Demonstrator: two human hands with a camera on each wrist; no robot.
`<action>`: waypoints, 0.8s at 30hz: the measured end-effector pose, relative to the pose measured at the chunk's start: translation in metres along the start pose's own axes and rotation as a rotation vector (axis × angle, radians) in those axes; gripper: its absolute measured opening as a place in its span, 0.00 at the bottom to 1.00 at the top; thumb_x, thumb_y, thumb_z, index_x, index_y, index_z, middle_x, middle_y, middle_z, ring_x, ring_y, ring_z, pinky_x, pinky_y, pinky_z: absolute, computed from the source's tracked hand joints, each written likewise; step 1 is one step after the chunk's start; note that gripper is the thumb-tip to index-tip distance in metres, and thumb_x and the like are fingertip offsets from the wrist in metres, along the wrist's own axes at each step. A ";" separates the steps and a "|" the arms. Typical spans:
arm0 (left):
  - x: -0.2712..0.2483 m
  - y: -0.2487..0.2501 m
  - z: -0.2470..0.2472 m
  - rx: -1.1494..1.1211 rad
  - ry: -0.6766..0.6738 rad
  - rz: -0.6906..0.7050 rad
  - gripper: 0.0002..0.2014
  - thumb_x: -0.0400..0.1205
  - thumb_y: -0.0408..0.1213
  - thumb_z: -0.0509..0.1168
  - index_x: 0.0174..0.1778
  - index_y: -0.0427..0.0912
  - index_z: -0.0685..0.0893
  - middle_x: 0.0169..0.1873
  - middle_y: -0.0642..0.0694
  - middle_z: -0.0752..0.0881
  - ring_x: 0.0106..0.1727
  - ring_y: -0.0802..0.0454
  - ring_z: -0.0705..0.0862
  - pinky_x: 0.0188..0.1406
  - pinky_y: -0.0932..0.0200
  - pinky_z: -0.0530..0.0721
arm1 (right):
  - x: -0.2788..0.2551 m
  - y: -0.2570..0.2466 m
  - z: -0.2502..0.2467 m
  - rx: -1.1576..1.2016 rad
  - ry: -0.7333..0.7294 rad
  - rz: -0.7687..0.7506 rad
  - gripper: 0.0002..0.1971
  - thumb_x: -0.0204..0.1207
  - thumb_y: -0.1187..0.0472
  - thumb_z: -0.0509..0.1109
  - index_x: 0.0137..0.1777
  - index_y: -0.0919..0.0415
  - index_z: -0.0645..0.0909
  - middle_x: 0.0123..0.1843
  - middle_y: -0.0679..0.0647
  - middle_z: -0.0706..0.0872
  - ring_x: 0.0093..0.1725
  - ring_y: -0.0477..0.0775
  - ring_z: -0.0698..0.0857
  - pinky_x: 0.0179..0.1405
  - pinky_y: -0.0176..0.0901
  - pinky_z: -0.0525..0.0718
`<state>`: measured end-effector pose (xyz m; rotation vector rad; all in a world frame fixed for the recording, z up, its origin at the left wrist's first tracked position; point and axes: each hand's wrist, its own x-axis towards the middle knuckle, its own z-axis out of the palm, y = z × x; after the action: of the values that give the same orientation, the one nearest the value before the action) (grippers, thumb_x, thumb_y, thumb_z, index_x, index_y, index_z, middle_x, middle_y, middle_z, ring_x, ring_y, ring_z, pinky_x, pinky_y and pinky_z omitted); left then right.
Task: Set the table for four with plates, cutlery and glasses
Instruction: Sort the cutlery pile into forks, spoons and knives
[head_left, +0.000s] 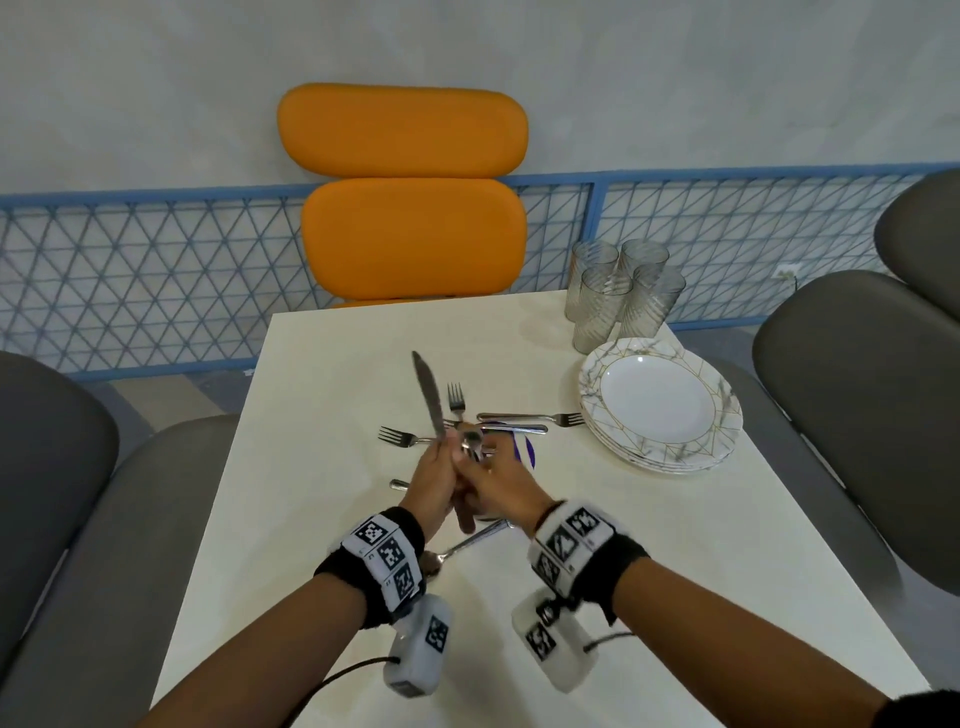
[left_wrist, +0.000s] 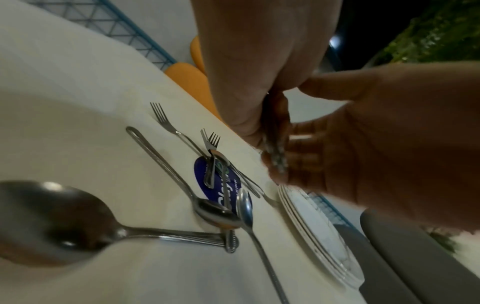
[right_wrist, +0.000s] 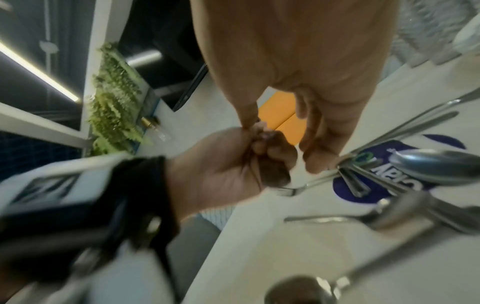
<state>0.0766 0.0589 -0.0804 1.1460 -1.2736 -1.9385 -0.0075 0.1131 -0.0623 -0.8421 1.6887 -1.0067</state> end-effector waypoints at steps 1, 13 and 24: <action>0.003 0.001 0.001 -0.055 0.037 -0.004 0.15 0.89 0.44 0.49 0.39 0.45 0.74 0.17 0.55 0.73 0.16 0.61 0.72 0.19 0.65 0.73 | -0.008 0.010 0.001 -0.018 -0.074 0.030 0.25 0.80 0.45 0.60 0.68 0.60 0.60 0.41 0.55 0.81 0.32 0.49 0.80 0.28 0.35 0.79; 0.024 -0.014 0.045 -0.314 0.080 -0.141 0.12 0.87 0.43 0.55 0.38 0.44 0.71 0.19 0.51 0.68 0.23 0.55 0.70 0.24 0.62 0.76 | -0.025 0.019 -0.012 0.002 -0.120 0.167 0.20 0.81 0.69 0.52 0.70 0.55 0.56 0.33 0.52 0.70 0.24 0.44 0.72 0.16 0.31 0.67; 0.041 -0.036 0.084 0.001 -0.051 -0.287 0.23 0.86 0.50 0.49 0.69 0.37 0.74 0.49 0.43 0.87 0.51 0.46 0.84 0.49 0.54 0.75 | -0.013 0.031 -0.058 -0.809 0.129 -0.031 0.17 0.80 0.64 0.61 0.68 0.63 0.75 0.65 0.63 0.79 0.63 0.62 0.79 0.57 0.46 0.76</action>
<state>-0.0160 0.0782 -0.1119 1.3485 -1.1885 -2.1850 -0.0613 0.1515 -0.0737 -1.3314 2.2324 -0.3664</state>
